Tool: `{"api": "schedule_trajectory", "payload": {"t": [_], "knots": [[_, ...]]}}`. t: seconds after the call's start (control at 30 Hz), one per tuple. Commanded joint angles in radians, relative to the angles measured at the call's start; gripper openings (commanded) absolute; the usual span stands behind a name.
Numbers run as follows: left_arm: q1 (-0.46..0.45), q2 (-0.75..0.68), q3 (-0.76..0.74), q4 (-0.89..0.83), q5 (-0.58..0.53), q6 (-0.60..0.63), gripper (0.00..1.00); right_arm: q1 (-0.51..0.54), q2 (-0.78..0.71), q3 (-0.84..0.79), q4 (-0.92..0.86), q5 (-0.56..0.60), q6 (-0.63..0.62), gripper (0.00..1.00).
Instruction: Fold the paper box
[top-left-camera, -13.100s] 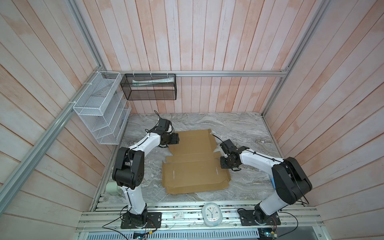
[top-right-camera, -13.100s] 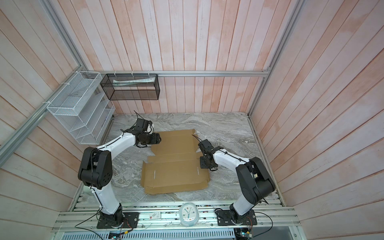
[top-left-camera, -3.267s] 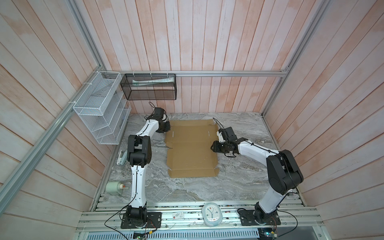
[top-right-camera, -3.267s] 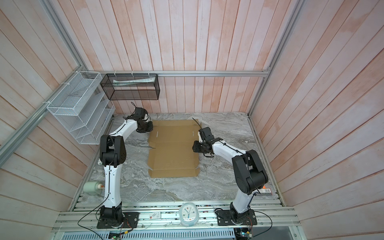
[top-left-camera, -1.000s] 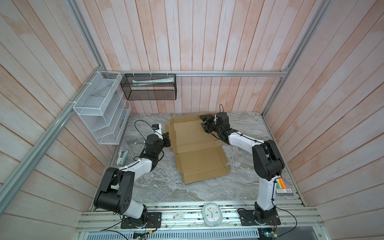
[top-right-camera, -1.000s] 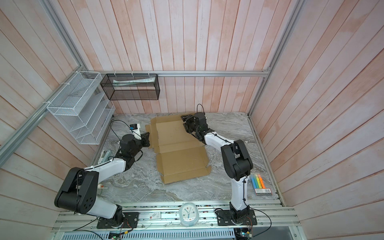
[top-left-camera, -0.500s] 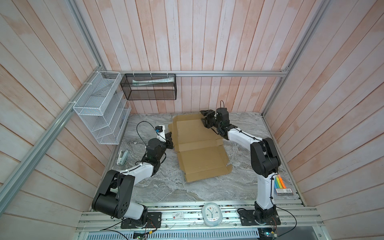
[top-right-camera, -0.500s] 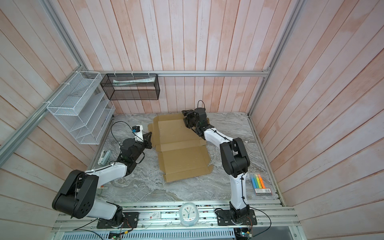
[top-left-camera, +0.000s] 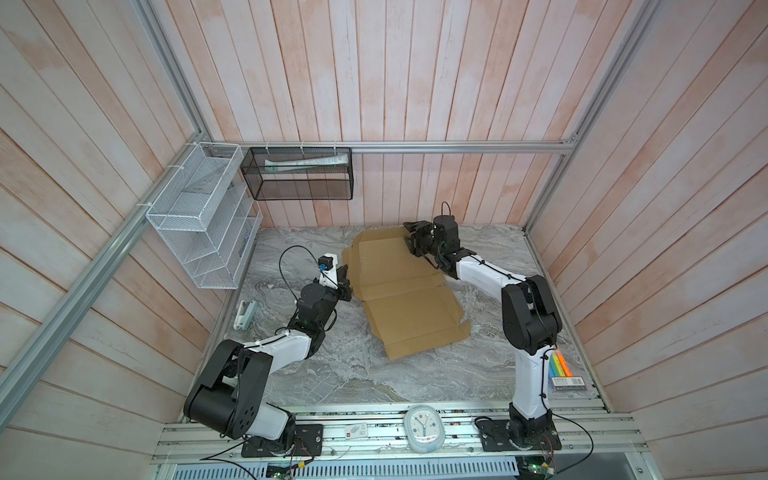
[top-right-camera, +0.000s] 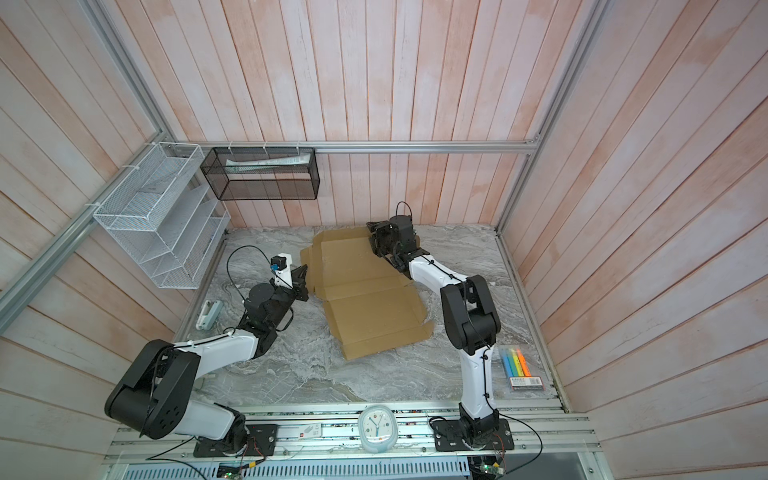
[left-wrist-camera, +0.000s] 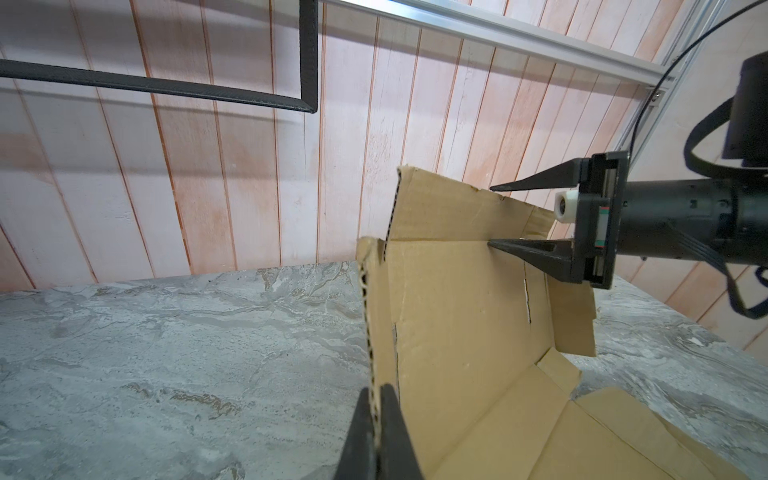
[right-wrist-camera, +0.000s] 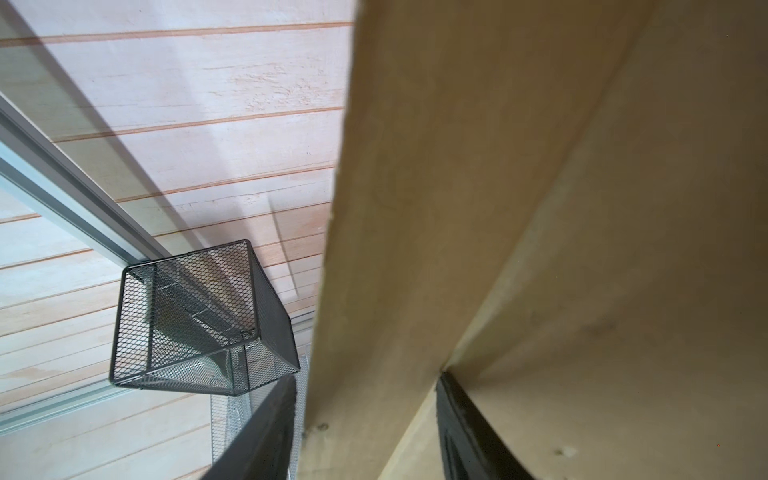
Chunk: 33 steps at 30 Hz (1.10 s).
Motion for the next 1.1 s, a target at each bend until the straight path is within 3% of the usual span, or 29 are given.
{"api": "schedule_trajectory", "payload": {"t": [0.0, 0.37, 0.77, 1.07], "knots": [[-0.008, -0.032, -0.012, 0.078, -0.029, 0.026, 0.0, -0.003, -0.002, 0.022, -0.033, 0.008, 0.005, 0.5], [-0.014, -0.038, -0.005, 0.081, -0.053, 0.026, 0.0, -0.002, -0.029, -0.011, -0.049, -0.001, -0.002, 0.37], [-0.021, -0.034, 0.013, 0.094, -0.056, 0.054, 0.0, 0.008, -0.095, -0.111, -0.053, -0.003, -0.002, 0.33], [-0.029, -0.07, -0.013, 0.097, 0.003, 0.068, 0.0, 0.012, -0.068, -0.065, -0.049, -0.018, -0.001, 0.31]]}}
